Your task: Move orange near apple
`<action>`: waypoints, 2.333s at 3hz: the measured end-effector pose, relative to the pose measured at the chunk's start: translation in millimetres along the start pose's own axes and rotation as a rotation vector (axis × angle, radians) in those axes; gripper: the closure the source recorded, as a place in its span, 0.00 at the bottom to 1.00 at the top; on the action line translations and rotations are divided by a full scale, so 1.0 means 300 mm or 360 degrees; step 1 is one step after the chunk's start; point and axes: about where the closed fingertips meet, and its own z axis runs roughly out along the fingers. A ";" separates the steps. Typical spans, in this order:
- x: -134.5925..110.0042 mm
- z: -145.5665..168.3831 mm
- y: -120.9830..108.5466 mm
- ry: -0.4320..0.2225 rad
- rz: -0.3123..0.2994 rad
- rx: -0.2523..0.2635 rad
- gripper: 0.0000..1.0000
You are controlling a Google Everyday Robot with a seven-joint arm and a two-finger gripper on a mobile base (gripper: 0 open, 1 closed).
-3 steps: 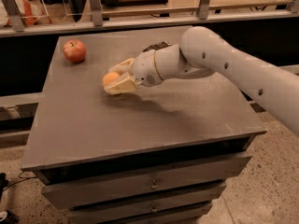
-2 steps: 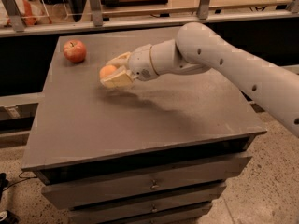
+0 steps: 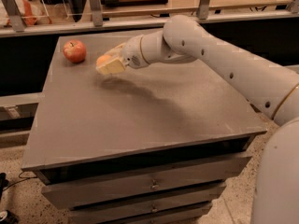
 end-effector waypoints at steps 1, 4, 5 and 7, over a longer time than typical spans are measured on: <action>-0.012 0.044 -0.079 -0.0054 0.0077 0.0058 1.00; -0.045 0.192 -0.163 -0.0097 0.0077 0.0070 1.00; -0.060 0.234 -0.161 -0.0097 0.0059 0.0044 1.00; -0.047 0.279 -0.136 -0.0072 0.0095 -0.0017 0.82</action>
Offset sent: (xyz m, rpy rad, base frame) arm 0.0742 0.0169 0.0066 0.0955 -0.0037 -0.1162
